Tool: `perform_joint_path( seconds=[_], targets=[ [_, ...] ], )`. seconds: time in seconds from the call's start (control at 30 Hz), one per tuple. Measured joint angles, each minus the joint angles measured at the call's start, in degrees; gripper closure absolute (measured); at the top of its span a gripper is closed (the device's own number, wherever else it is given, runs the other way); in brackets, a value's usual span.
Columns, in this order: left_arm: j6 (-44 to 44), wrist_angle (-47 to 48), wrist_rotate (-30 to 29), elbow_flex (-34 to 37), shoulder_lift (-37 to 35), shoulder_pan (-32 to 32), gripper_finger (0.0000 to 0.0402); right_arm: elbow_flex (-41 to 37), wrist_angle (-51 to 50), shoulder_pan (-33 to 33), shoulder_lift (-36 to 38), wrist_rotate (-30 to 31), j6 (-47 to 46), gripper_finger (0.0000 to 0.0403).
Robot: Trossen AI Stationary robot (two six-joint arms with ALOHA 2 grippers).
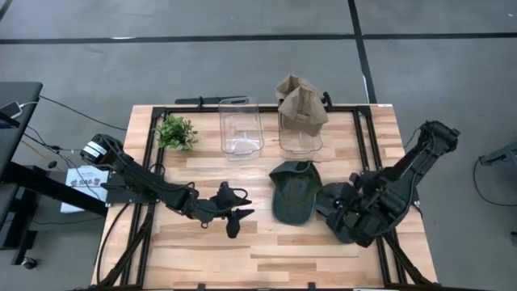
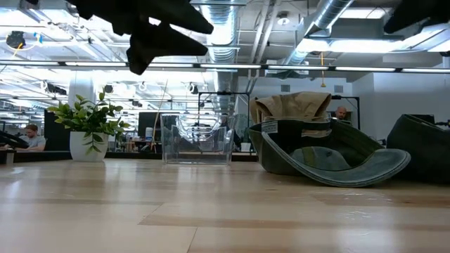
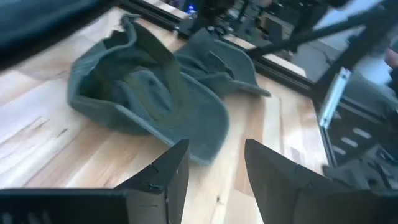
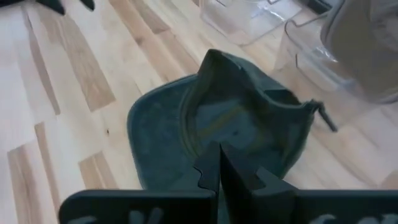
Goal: Pick & Place hat
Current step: Put the left black cap into the left transparent bin
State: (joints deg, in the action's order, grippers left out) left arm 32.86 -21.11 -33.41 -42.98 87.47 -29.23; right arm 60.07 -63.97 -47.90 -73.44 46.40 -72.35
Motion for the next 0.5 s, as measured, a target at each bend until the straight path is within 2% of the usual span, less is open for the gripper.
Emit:
perform_joint_path(
  seconds=[0.13,0.33,0.5],
  targets=[
    [2.2,-2.1,-1.3,0.0,3.1,0.3,0.0250,-2.4,1.8,-2.0,0.0,0.2,-3.6,0.0401],
    [3.4,-13.7,2.0,0.0,9.8,3.1,0.0250,-4.1,5.8,-4.4,-0.6,0.3,-4.3,0.0401],
    [9.1,-15.3,1.9,0.0,14.0,4.8,0.0251,-4.1,7.9,-5.5,-2.8,0.5,-4.3,0.0401]
  ],
)
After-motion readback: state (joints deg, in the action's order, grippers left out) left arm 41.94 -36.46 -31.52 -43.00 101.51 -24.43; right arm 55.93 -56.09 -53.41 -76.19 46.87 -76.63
